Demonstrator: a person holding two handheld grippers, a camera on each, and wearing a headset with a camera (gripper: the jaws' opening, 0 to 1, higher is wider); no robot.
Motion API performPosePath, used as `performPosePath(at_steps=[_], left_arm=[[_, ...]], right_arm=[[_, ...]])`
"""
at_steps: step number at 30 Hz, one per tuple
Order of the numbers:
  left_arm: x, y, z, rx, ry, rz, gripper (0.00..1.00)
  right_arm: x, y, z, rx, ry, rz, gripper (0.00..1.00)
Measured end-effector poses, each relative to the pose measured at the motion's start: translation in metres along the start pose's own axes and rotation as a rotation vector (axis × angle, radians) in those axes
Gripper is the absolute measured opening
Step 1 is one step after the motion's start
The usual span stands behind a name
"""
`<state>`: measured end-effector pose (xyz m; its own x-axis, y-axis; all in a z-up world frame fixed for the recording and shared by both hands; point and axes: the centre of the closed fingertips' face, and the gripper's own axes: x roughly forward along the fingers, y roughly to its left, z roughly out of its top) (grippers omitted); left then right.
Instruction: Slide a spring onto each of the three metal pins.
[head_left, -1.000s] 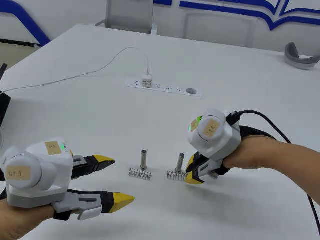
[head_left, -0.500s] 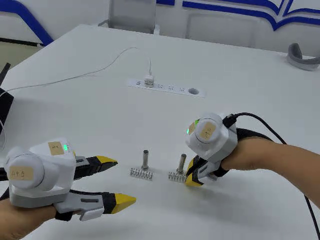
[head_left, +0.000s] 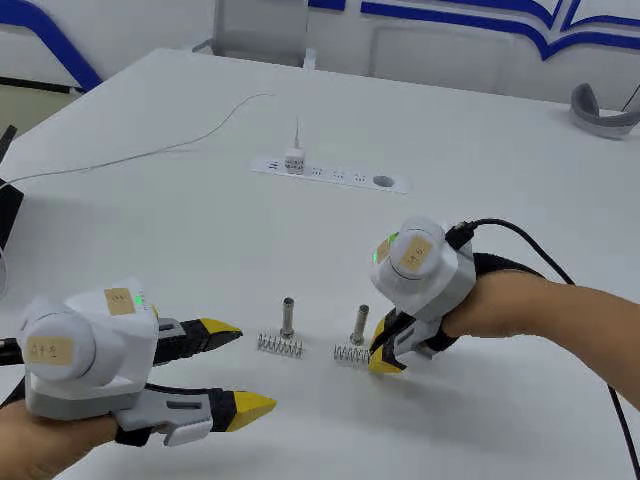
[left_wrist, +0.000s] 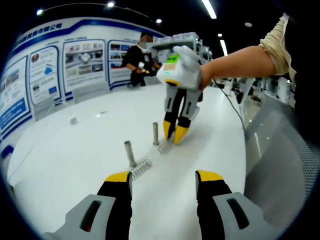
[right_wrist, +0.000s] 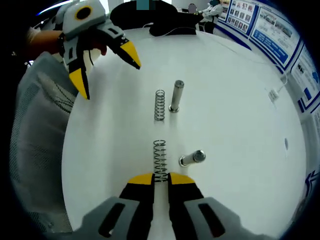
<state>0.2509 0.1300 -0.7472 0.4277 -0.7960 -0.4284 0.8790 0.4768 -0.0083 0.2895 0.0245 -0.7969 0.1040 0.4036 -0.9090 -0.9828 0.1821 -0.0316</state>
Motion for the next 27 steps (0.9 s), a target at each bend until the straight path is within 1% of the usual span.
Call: performPosePath(at_steps=[5, 10, 18, 27], left_arm=[[0.005, -0.005, 0.0, 0.012, 0.004, -0.019, 0.5], [0.012, -0.007, 0.001, 0.023, 0.009, -0.035, 0.48], [0.02, -0.014, 0.007, 0.049, 0.009, -0.063, 0.46], [0.028, -0.019, 0.009, 0.082, 0.016, -0.091, 0.42]], right_arm=[[-0.006, 0.008, 0.006, -0.02, -0.013, 0.009, 0.12], [-0.01, 0.016, 0.01, -0.045, -0.012, 0.018, 0.12], [-0.016, 0.028, 0.019, -0.083, -0.016, 0.033, 0.12], [-0.02, 0.039, 0.034, -0.129, -0.026, 0.048, 0.12]])
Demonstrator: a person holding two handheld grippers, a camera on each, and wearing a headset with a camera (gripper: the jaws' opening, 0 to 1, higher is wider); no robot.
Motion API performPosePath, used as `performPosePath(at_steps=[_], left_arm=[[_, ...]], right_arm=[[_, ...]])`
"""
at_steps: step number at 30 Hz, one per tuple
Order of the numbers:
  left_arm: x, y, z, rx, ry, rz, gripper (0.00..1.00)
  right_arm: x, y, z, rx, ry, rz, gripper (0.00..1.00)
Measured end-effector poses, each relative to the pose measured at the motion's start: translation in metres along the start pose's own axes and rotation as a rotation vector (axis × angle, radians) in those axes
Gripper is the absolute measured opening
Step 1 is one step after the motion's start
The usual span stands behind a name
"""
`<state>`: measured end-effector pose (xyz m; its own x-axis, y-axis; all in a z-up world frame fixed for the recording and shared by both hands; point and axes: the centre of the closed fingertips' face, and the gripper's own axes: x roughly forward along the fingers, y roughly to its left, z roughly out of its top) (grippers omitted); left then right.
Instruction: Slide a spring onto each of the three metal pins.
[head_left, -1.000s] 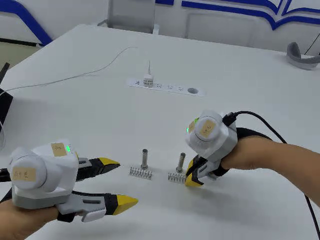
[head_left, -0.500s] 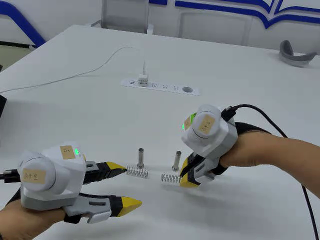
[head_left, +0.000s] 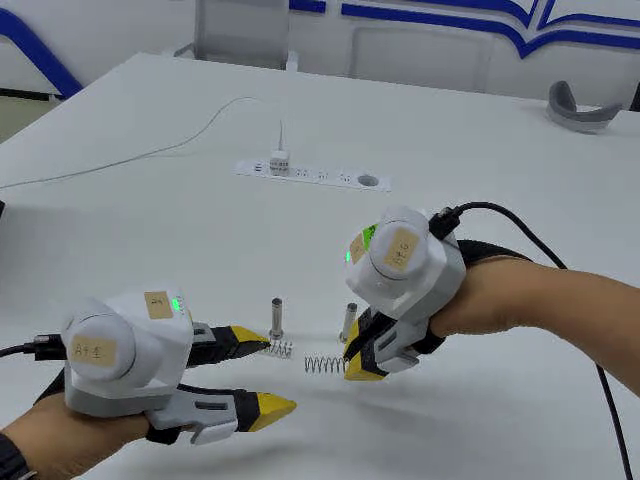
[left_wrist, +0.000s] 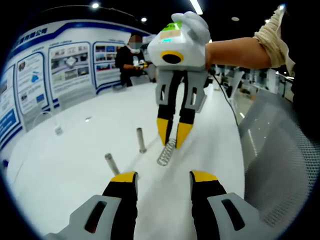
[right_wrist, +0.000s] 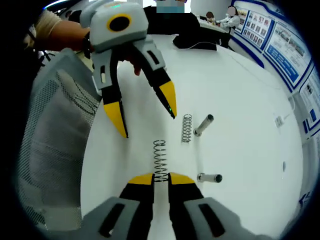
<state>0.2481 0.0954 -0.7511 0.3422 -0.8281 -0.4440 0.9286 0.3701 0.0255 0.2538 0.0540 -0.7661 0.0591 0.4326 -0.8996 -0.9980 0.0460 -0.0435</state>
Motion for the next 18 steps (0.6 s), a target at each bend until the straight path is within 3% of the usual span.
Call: performPosePath(at_steps=[18], left_arm=[[0.009, -0.011, 0.005, 0.055, -0.004, -0.035, 0.29]], right_arm=[[-0.002, 0.014, 0.019, -0.073, -0.004, 0.025, 0.12]])
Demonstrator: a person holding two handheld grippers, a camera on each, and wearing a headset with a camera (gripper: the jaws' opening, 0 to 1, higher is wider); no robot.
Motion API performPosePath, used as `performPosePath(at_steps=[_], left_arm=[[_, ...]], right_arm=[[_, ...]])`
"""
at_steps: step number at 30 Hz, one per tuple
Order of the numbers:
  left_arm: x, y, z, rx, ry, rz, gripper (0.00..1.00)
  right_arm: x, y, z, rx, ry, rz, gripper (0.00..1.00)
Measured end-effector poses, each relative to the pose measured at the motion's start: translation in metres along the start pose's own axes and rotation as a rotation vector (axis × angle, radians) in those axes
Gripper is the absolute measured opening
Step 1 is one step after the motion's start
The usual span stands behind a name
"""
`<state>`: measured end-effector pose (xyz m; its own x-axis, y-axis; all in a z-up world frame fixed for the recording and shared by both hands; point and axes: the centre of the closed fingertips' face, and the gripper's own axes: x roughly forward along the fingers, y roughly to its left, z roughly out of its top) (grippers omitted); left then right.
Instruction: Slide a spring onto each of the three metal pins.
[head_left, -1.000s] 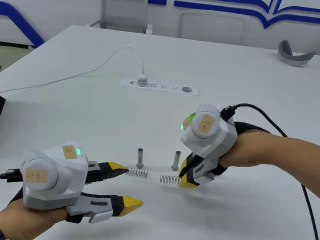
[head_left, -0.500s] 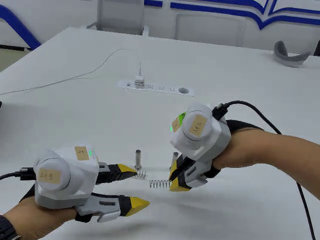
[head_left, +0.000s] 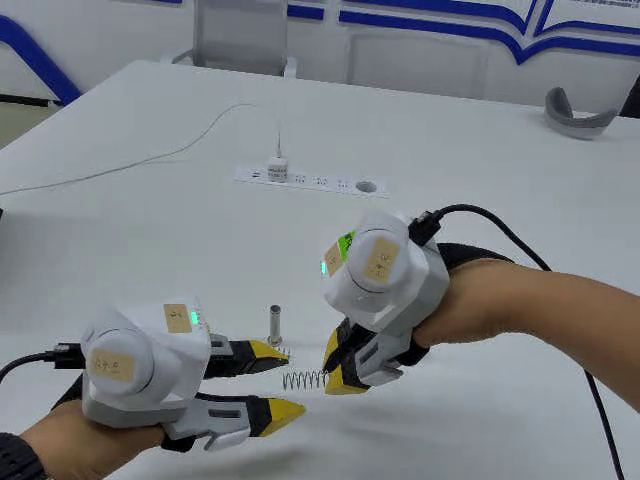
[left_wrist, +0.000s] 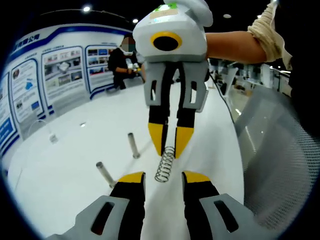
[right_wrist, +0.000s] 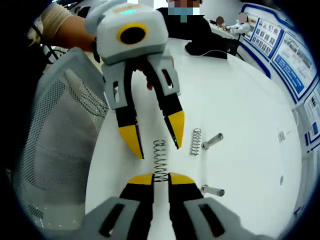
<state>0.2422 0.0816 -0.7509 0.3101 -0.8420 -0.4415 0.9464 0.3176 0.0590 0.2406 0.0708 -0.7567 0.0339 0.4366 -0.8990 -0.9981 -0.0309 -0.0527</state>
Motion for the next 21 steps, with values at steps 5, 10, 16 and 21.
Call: performPosePath(at_steps=[5, 10, 16, 21], left_arm=[[0.001, -0.002, 0.001, 0.016, -0.003, -0.004, 0.24], [0.0, -0.003, 0.001, 0.034, -0.005, -0.005, 0.17], [0.0, -0.004, 0.0, 0.049, -0.003, -0.004, 0.12], [-0.001, -0.005, -0.001, 0.054, 0.001, -0.006, 0.12]], right_arm=[[0.0, 0.002, 0.001, -0.011, 0.005, 0.006, 0.12], [-0.001, 0.004, 0.003, -0.021, 0.008, 0.009, 0.12], [-0.002, 0.006, 0.006, -0.038, 0.017, 0.011, 0.12], [-0.007, 0.007, 0.01, -0.047, 0.016, 0.011, 0.12]])
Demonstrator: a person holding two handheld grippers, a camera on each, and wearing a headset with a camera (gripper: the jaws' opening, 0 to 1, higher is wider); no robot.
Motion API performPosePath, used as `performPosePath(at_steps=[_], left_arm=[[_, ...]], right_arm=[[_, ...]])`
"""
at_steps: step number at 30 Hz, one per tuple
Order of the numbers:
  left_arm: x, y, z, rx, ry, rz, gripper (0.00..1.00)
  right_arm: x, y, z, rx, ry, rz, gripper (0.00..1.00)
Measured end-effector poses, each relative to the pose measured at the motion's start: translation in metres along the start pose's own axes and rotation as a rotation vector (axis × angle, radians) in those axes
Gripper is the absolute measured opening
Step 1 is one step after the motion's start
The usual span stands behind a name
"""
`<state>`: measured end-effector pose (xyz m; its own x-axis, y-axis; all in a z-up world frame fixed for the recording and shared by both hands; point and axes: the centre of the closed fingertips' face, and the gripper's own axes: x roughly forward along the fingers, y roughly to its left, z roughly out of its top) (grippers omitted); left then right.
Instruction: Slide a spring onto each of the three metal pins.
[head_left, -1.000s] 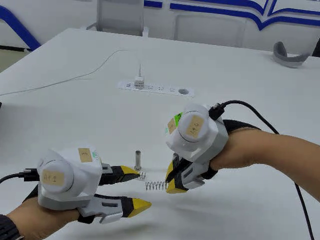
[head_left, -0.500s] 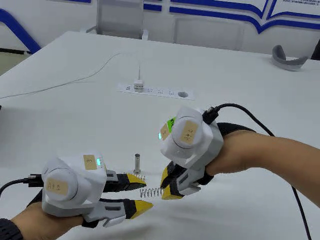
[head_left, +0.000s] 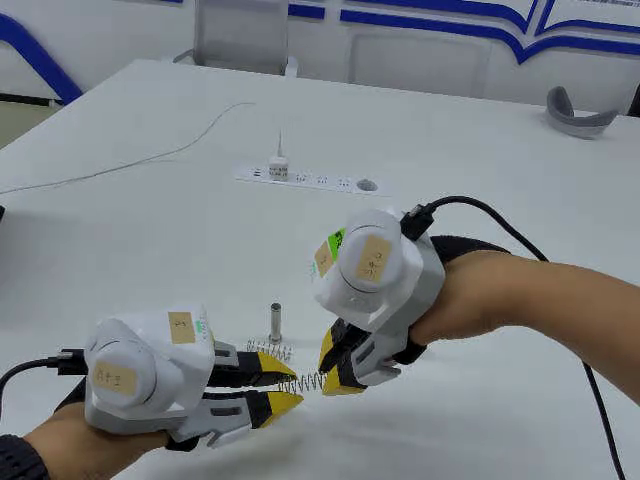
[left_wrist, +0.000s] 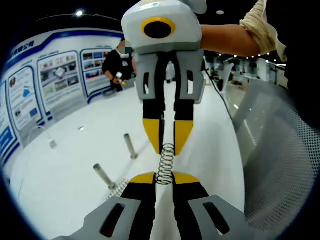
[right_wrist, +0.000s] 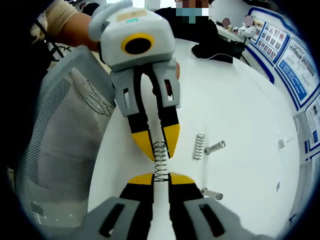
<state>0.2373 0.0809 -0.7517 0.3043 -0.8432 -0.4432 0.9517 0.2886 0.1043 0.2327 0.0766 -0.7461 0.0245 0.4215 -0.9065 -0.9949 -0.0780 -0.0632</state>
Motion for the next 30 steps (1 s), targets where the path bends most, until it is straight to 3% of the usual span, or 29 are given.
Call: performPosePath(at_steps=[13, 30], left_arm=[[0.002, -0.003, -0.002, -0.003, 0.01, -0.01, 0.11], [0.003, -0.004, -0.001, -0.009, 0.005, -0.007, 0.11]], right_arm=[[-0.011, 0.002, 0.023, -0.065, -0.016, -0.017, 0.12], [-0.012, 0.003, 0.043, -0.081, -0.067, -0.018, 0.12]])
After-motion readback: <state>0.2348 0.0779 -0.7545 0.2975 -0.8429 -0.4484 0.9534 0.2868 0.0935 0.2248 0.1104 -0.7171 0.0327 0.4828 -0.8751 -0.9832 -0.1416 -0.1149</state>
